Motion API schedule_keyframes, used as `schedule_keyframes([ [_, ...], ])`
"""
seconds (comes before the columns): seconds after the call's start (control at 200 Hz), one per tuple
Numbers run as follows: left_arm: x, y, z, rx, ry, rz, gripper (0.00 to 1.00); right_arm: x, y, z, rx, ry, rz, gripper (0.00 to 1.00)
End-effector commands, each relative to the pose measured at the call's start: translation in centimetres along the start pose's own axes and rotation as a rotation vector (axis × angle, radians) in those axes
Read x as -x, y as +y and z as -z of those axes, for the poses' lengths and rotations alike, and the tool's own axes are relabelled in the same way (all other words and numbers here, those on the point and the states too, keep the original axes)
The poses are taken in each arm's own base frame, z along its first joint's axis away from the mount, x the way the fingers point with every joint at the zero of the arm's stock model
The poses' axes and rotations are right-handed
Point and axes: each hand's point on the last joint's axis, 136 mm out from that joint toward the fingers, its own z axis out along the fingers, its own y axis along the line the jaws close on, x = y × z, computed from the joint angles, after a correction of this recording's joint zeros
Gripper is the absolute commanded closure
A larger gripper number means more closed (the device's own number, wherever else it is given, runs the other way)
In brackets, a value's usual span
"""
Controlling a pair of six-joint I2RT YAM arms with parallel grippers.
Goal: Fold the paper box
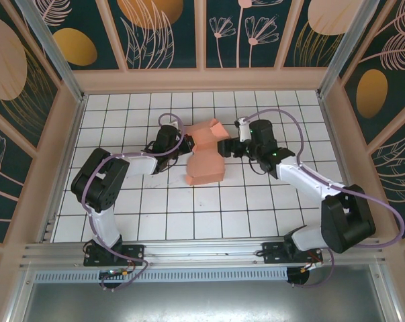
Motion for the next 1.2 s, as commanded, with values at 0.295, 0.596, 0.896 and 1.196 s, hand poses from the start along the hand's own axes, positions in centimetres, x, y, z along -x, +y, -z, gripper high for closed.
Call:
schedule_keyframes([
  [0.295, 0.5, -1.2, -0.4, -0.082, 0.025, 0.082, 1.0, -2.9, -2.6, 0.6, 0.017, 0.021, 0.01, 0.31],
  [0.596, 0.1, -1.7, -0.6, -0.152, 0.071, 0.142, 1.0, -3.2, -3.4, 1.8, 0.025, -0.007, 0.063, 0.32],
  [0.896, 0.9, -2.2, -0.7, -0.147, 0.063, 0.113, 1.0, 0.3, 2.7, 5.8, 0.294, -0.106, 0.208, 0.29],
  [1.196, 1.4, -2.7, -0.2, -0.16, 0.051, 0.093, 1.0, 8.1, 1.6, 5.9, 0.207, -0.207, 0.161, 0.32],
])
